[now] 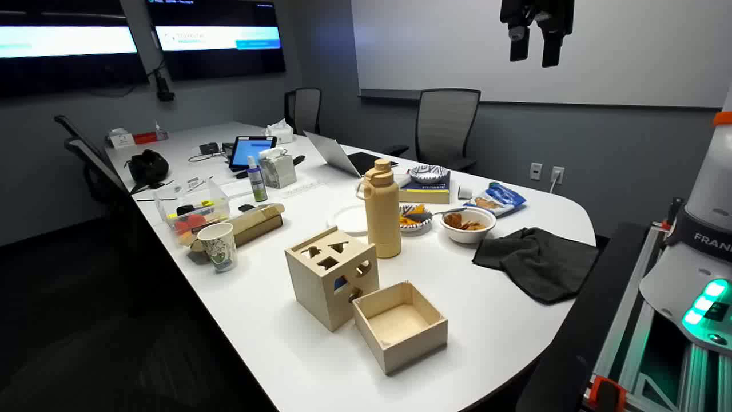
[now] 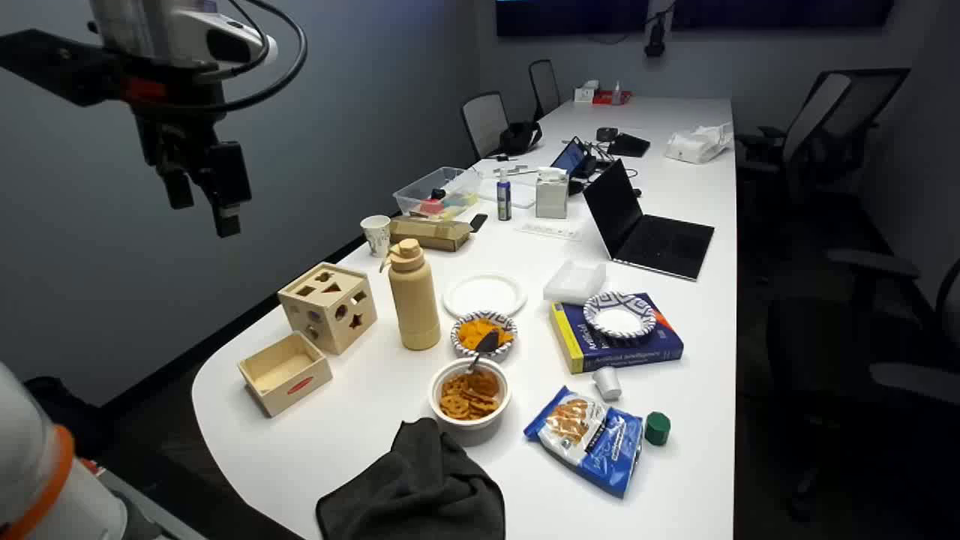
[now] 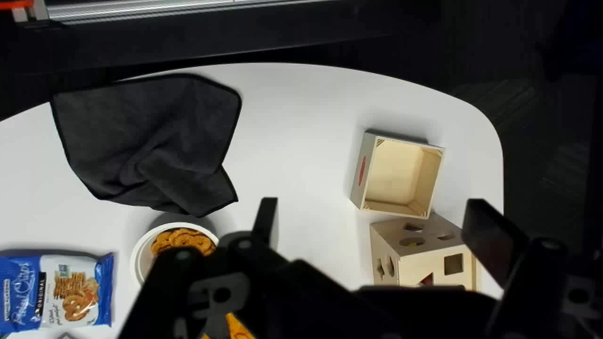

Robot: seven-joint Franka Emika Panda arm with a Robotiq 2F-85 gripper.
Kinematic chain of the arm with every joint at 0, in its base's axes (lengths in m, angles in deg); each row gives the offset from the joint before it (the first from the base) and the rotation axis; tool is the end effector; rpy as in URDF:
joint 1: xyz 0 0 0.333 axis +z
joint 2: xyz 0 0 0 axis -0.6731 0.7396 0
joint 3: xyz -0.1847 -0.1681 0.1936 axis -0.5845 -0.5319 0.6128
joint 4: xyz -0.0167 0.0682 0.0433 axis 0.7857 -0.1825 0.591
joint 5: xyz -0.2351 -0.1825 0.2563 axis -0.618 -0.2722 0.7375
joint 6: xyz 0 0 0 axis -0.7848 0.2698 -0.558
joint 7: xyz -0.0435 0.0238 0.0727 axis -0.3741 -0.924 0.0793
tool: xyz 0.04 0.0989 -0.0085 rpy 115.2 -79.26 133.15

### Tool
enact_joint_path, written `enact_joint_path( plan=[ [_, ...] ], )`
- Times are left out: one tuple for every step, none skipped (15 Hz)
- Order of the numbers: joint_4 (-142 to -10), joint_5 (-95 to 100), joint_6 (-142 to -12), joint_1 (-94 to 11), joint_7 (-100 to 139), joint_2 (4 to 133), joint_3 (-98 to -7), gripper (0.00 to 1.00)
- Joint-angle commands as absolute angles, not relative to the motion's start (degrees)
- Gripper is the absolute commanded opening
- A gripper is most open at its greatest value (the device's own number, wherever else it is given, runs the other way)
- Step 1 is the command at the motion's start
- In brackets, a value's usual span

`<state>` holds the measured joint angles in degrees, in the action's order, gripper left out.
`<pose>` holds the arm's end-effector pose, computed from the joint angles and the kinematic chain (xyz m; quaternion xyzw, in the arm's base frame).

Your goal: Use the silver cake spatula to stir the contents in the black and white bowl.

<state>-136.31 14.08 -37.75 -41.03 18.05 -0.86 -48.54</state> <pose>0.2677 0.0202 0.4910 -0.9947 0.0538 0.0478 0.0735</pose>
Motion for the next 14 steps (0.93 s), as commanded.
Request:
enact_joint_path(
  plan=[
    [-136.19,14.53,-37.57,-41.90,18.61,-0.81,-47.92,1.00],
    [-136.19,14.53,-37.57,-41.90,18.61,-0.81,-47.92,1.00],
    [-136.19,14.53,-37.57,-41.90,18.61,-0.81,-47.92,1.00],
    [-134.97,14.27,-37.01,-41.93,19.34,0.98,-48.52,1.00],
    [-134.12,13.81,-36.82,-41.81,20.67,2.41,-49.09,1.00],
    [-132.81,13.24,-36.92,-41.65,22.87,4.67,-50.09,1.00],
    [-131.59,12.91,-37.28,-41.40,25.35,6.86,-51.29,1.00],
    [-130.02,12.63,-37.60,-41.25,28.14,9.40,-52.68,1.00],
    [-128.25,12.47,-37.69,-41.30,30.51,12.21,-54.04,1.00],
    [-126.28,11.93,-38.00,-41.16,33.44,15.12,-55.33,1.00],
    [-124.34,11.52,-38.27,-41.20,35.72,17.87,-56.38,1.00],
    [-121.80,11.44,-38.36,-41.00,38.83,21.68,-58.03,1.00],
    [-119.54,11.79,-38.30,-40.96,41.37,24.70,-59.40,1.00],
    [-117.43,11.87,-38.48,-39.71,43.77,27.94,-62.01,1.00]
  ],
)
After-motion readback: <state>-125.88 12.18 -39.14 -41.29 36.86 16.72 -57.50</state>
